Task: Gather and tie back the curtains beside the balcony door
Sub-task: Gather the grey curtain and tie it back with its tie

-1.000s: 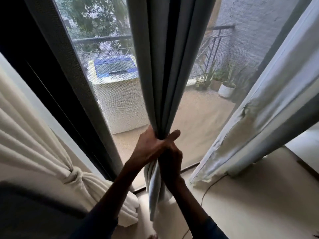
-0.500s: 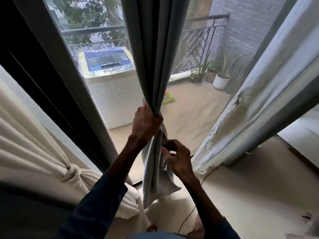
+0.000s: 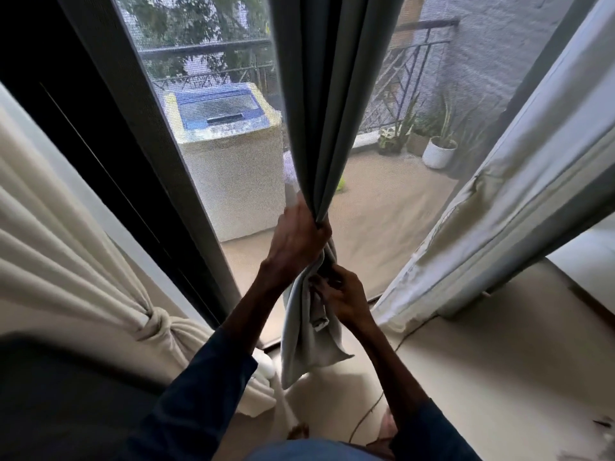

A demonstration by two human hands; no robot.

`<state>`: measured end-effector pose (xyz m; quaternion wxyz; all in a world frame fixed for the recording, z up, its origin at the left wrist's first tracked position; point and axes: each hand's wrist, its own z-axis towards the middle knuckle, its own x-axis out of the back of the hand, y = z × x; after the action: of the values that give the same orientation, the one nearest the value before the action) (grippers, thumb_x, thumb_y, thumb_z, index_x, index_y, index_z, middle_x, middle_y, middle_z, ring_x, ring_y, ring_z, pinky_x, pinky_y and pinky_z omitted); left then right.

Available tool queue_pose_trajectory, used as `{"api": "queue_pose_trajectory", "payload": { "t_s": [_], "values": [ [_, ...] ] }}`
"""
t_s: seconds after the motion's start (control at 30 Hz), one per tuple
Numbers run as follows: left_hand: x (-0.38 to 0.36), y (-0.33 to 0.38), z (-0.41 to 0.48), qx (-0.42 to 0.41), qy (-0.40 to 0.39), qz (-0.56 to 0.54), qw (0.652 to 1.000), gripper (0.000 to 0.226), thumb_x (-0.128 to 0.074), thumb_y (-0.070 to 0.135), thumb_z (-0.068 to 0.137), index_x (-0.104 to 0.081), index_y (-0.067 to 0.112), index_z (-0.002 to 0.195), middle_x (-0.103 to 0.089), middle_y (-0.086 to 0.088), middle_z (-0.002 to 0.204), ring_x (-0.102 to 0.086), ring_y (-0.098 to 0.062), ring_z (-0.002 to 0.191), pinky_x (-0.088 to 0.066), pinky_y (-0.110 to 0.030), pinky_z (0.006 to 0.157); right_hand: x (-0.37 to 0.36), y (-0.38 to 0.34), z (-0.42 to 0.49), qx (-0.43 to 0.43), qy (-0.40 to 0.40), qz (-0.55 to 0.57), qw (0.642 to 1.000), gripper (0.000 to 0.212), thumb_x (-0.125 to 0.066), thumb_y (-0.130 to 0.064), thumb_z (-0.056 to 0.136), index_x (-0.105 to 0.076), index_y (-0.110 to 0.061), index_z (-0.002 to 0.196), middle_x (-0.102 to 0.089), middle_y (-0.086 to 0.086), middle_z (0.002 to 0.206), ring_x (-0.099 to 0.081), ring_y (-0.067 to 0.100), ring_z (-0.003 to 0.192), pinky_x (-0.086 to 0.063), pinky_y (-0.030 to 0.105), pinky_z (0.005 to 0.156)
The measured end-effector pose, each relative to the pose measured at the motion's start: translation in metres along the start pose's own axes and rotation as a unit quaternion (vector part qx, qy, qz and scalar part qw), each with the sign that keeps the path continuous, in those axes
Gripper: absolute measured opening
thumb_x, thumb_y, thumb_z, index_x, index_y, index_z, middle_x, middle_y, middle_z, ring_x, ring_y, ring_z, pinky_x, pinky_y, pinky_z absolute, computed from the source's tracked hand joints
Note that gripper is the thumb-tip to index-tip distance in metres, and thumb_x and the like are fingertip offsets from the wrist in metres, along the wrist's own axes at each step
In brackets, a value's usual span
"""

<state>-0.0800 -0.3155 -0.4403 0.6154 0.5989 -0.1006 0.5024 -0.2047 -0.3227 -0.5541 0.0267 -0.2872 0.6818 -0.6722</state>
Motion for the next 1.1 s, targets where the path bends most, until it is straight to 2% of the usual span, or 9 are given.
{"api": "queue_pose_trajectory", "payload": {
  "t_s": [0.07,0.17,0.27,0.47,0.57,0.67,0.77,0.9,1.1],
  "values": [
    [-0.001,0.001,-0.001,0.005,-0.012,-0.014,1.000,0.025,-0.048,0.024,0.098,-0.053,0.001,0.105,-0.043,-0.010,0.081,-0.047,-0.027,0.063,-0.023,-0.022,0.059,0.001,-0.001,0.003,0.032,0.046,-0.048,0.997,0.040,-0.069,-0.051,0.077,-0.069,-0.020,0.101,-0.075,-0.006,0.088,-0.070,0.007,0.082,-0.054,0.033,0.072],
    [-0.002,0.001,-0.002,-0.008,-0.022,-0.030,0.999,0.020,-0.048,0.025,0.097,-0.051,0.006,0.091,-0.036,0.002,0.065,-0.037,-0.012,0.050,-0.030,-0.021,0.053,0.008,0.000,0.012,0.021,0.036,-0.057,0.998,0.058,-0.068,-0.063,0.066,-0.067,-0.011,0.093,-0.073,0.001,0.084,-0.067,0.016,0.076,-0.051,0.038,0.068],
    [-0.001,-0.003,0.000,-0.005,-0.047,-0.038,0.998,0.017,-0.050,0.023,0.097,-0.043,0.013,0.086,-0.035,0.006,0.060,-0.038,-0.010,0.048,-0.031,-0.022,0.051,0.018,0.002,0.013,0.018,-0.012,0.015,1.000,0.048,-0.076,-0.053,0.063,-0.069,-0.008,0.079,-0.067,-0.004,0.069,-0.057,0.005,0.065,-0.050,0.037,0.060],
    [0.004,-0.018,0.013,-0.039,-0.070,-0.021,0.997,0.041,-0.049,0.024,0.099,-0.035,0.021,0.060,-0.039,0.007,0.054,-0.040,-0.007,0.045,-0.029,-0.027,0.049,0.039,-0.017,0.002,-0.091,-0.052,0.222,0.969,0.041,-0.057,-0.044,0.098,-0.077,-0.010,0.084,-0.074,0.004,0.073,-0.069,0.014,0.068,-0.050,0.019,0.058],
    [0.004,-0.014,0.012,-0.056,-0.084,-0.055,0.993,0.034,-0.047,0.024,0.100,-0.042,0.018,0.067,-0.043,0.004,0.058,-0.047,-0.015,0.047,-0.043,-0.033,0.046,0.043,-0.020,0.001,-0.098,-0.056,0.224,0.968,0.035,-0.065,-0.040,0.093,-0.079,-0.008,0.091,-0.075,0.006,0.083,-0.068,0.016,0.080,-0.051,0.022,0.066],
    [0.001,-0.013,0.012,-0.045,-0.075,-0.012,0.996,0.021,-0.050,0.025,0.098,-0.047,0.013,0.081,-0.048,0.000,0.065,-0.054,-0.026,0.061,-0.036,-0.033,0.056,0.046,-0.033,-0.010,-0.080,-0.054,0.245,0.965,0.030,-0.076,-0.033,0.083,-0.080,-0.007,0.095,-0.074,0.013,0.095,-0.065,0.022,0.092,-0.050,0.036,0.083],
    [0.003,-0.010,0.017,-0.007,-0.056,0.052,0.997,0.025,-0.053,0.030,0.096,-0.056,0.008,0.108,-0.062,-0.012,0.087,-0.063,-0.032,0.082,-0.037,-0.033,0.064,0.058,-0.061,-0.026,0.036,-0.024,0.219,0.975,0.019,-0.078,-0.025,0.082,-0.078,-0.006,0.079,-0.072,0.008,0.076,-0.063,0.016,0.074,-0.049,0.029,0.072],
    [0.003,-0.007,0.020,0.014,-0.068,0.088,0.994,0.037,-0.053,0.035,0.095,-0.053,0.008,0.120,-0.066,-0.019,0.109,-0.064,-0.040,0.099,-0.046,-0.039,0.077,0.068,-0.081,-0.029,0.213,0.005,0.029,0.977,0.009,-0.081,-0.016,0.083,-0.079,-0.012,0.075,-0.067,0.004,0.066,-0.061,0.015,0.066,-0.046,0.027,0.063],
    [0.014,-0.015,0.014,-0.018,-0.090,0.066,0.994,0.041,-0.041,0.044,0.102,-0.059,0.007,0.108,-0.065,-0.020,0.105,-0.062,-0.041,0.097,-0.041,-0.037,0.076,0.100,-0.047,-0.003,0.132,0.094,0.013,0.987,0.016,-0.088,-0.014,0.073,-0.081,-0.022,0.086,-0.077,-0.010,0.080,-0.069,0.002,0.075,-0.051,0.027,0.072]
  ]
}}
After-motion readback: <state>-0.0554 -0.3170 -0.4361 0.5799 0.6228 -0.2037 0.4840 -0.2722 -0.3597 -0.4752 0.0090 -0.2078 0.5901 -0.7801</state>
